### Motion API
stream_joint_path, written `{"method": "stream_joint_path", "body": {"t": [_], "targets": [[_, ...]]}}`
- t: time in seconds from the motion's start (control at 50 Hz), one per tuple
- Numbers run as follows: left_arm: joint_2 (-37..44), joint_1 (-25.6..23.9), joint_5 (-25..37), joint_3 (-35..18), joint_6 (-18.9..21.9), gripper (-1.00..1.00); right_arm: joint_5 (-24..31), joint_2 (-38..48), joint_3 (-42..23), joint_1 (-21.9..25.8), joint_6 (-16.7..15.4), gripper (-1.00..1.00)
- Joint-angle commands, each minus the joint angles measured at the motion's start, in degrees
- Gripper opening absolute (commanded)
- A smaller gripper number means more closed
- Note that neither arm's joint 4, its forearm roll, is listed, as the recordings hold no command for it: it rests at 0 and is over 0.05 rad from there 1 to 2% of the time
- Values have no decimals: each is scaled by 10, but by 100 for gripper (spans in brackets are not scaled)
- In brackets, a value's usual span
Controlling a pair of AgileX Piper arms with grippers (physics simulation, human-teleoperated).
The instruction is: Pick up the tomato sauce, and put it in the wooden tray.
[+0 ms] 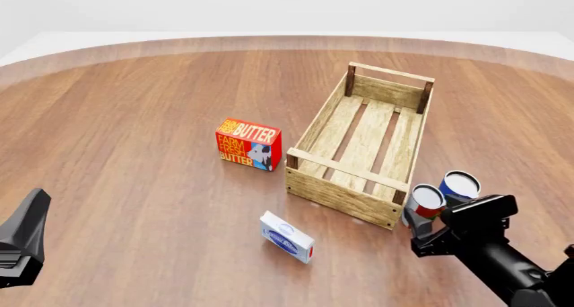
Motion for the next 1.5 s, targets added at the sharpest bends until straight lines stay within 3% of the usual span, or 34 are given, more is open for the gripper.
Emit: {"method": "stream_joint_path", "body": {"t": [0.02, 0.16, 0.18, 0.76, 1.02, 1.32, 1.5], "targets": [[0, 0, 0, 0, 0, 100, 0, 20, -12, 3, 2, 100], [0, 0, 0, 0, 0, 100, 0, 22, -12, 8, 6, 100], [0, 0, 0, 0, 0, 100, 0, 17, -9, 7, 7, -100], [0, 0, 0, 0, 0, 100, 15, -64, 27, -5, 6, -100], [0, 0, 0, 0, 0, 100, 102, -167, 28, -9, 2, -100], [0, 0, 0, 0, 0, 100, 246, -341, 28, -18, -5, -100], [0, 0, 0, 0, 0, 100, 291, -400, 21, -16, -10, -100]]}}
